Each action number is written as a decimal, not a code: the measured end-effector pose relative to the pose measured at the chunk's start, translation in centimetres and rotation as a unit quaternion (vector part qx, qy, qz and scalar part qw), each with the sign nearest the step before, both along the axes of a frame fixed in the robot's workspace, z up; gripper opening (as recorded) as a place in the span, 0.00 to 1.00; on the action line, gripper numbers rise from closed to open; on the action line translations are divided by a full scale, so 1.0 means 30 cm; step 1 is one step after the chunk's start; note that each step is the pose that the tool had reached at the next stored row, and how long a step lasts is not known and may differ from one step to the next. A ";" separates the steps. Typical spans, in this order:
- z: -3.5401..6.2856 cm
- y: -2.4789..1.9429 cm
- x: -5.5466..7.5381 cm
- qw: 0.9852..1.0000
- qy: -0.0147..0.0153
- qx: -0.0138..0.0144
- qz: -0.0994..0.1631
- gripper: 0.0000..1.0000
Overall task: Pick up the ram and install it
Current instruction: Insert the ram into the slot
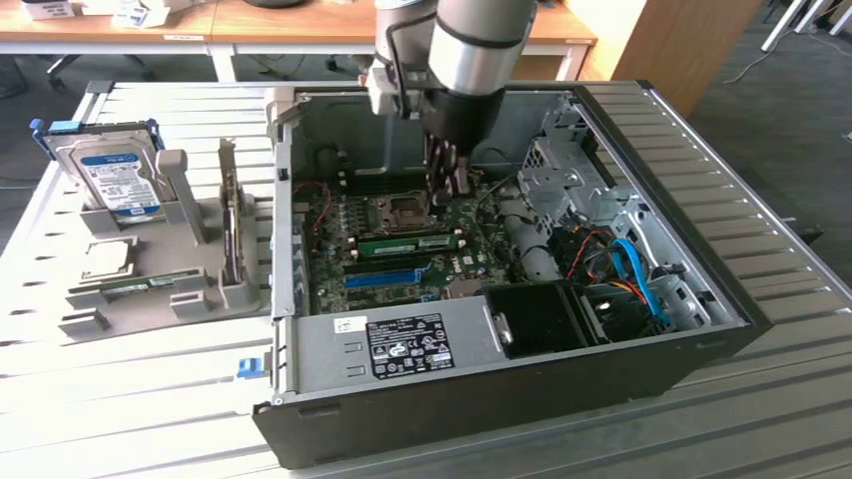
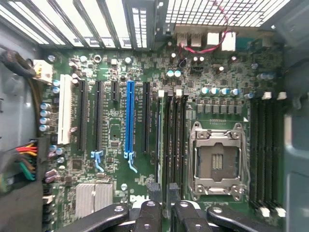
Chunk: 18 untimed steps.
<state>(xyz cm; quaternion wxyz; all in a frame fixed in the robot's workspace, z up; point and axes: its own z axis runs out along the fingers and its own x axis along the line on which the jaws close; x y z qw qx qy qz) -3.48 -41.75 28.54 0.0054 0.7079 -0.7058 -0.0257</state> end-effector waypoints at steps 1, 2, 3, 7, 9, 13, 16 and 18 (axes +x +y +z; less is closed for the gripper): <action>0.012 0.000 0.000 1.000 0.000 0.000 0.000 0.19; 0.026 0.000 0.000 1.000 0.000 0.000 0.000 0.19; 0.038 0.000 0.000 1.000 0.000 0.000 0.000 0.19; 0.086 0.000 0.000 1.000 0.000 0.000 0.000 0.19; 0.119 0.000 0.000 1.000 0.000 0.000 0.000 0.19; 0.154 0.000 0.000 1.000 0.000 0.000 0.000 0.19; 0.170 0.000 0.000 1.000 0.000 0.000 0.000 0.19; 0.169 0.000 0.000 1.000 0.000 0.000 0.000 0.19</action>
